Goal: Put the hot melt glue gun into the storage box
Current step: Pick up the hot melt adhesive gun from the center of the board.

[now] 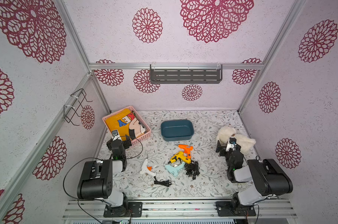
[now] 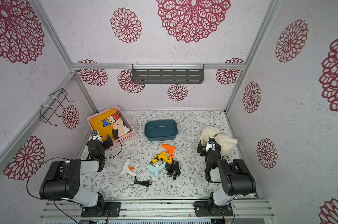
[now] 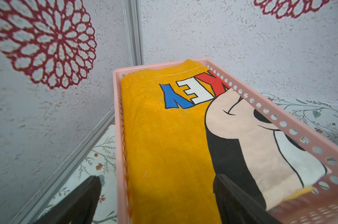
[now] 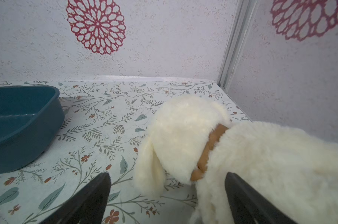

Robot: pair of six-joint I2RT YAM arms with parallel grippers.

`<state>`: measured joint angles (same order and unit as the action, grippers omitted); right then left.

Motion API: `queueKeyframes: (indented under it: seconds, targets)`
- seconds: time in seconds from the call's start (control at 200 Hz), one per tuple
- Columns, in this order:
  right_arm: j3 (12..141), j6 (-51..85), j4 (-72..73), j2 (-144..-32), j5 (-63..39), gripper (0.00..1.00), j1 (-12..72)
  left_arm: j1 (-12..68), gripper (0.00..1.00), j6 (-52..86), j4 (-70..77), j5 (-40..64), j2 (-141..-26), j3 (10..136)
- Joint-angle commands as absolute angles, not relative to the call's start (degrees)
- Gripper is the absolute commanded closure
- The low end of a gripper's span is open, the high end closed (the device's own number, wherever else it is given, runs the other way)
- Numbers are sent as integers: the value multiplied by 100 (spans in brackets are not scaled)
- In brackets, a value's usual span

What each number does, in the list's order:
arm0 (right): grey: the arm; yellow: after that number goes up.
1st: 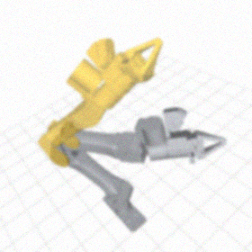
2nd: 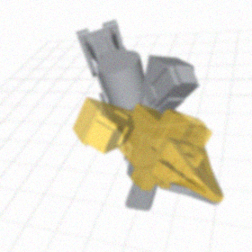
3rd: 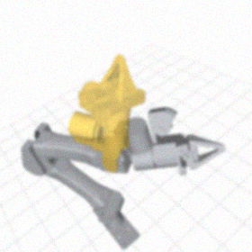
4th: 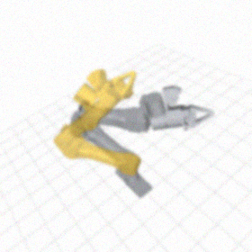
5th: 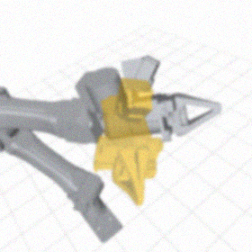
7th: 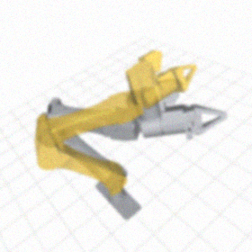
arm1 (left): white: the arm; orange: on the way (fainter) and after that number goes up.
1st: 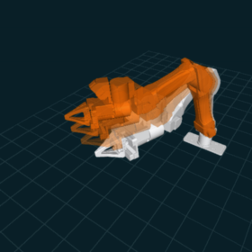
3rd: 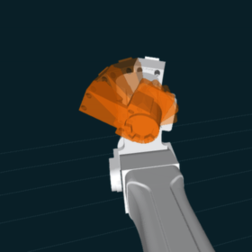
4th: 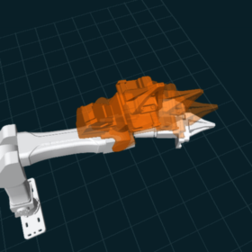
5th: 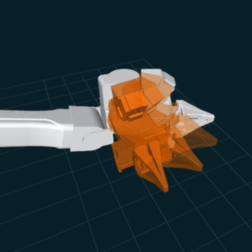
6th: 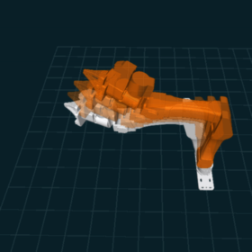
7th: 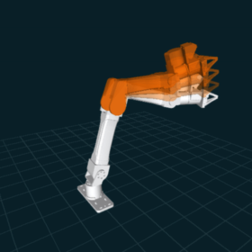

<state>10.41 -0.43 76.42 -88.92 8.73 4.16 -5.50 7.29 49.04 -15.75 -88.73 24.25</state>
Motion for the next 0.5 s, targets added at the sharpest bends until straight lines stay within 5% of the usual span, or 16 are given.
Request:
queueKeyframes:
  seconds: [0.0, 0.495]
  targets:
    - [1171, -52, 7788, -8815, 807, 1, 396, -519, 2, 692, 5073, -1551, -8884, 2373]
    - [1168, -51, 7786, -8815, 800, 1, 395, -682, 2, 815, 4969, -1258, -8870, 2425]
